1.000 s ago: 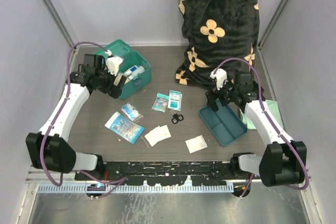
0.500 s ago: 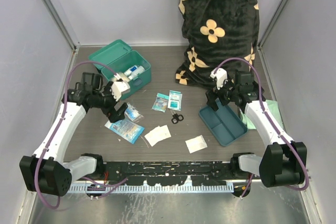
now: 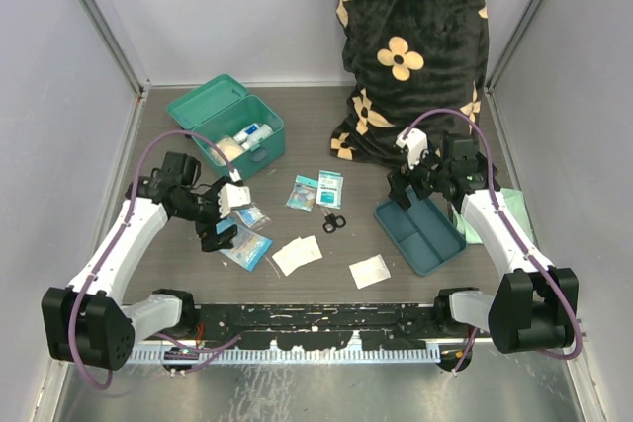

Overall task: Organize the medicine kit
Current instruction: Pick up the medical item at the center of the board.

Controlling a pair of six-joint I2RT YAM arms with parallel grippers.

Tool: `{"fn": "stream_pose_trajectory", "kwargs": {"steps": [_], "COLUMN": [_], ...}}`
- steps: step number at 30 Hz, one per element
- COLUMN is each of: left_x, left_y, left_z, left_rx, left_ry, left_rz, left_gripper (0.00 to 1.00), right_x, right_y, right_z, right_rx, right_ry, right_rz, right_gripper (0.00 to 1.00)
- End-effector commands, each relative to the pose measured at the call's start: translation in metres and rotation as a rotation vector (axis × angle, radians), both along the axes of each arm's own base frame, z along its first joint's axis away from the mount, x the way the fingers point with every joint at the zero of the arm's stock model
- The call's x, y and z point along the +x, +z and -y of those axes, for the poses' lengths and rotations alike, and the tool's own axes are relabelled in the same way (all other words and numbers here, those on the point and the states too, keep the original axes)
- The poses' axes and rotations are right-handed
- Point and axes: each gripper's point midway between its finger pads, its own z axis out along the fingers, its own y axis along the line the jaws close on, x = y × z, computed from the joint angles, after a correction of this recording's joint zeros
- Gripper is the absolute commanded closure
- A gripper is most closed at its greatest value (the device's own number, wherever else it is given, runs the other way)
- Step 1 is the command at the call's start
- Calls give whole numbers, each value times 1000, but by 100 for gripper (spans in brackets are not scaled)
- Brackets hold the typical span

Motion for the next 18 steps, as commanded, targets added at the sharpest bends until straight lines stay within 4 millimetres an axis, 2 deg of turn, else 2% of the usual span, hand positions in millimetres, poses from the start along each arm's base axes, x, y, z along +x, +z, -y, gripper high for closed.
{"fn": "stream_pose_trajectory", "kwargs": {"steps": [1,10,12,15,18], "left_x": [9,71,86,105,116], "left_y": [0,-29,-39,-47,-55], "left_z": [16,31,30,24,18], "left_rx": [-59,64,96,149,199], "left_ry": [-43,203,278,387,448], "left_rz": [44,105,78,49,39], "left_gripper": [3,9,12,21,23], "right_x": [3,3,3,3,3], "right_y": [16,12,11,11,10], "right_z": [-7,-9,-9,-8,-7], "right_rx": [23,27,28,25,18], "right_ry": [31,38,40,39,37], "right_rz": [54,36,34,35,32], "right_gripper": [0,0,0,0,0]}}
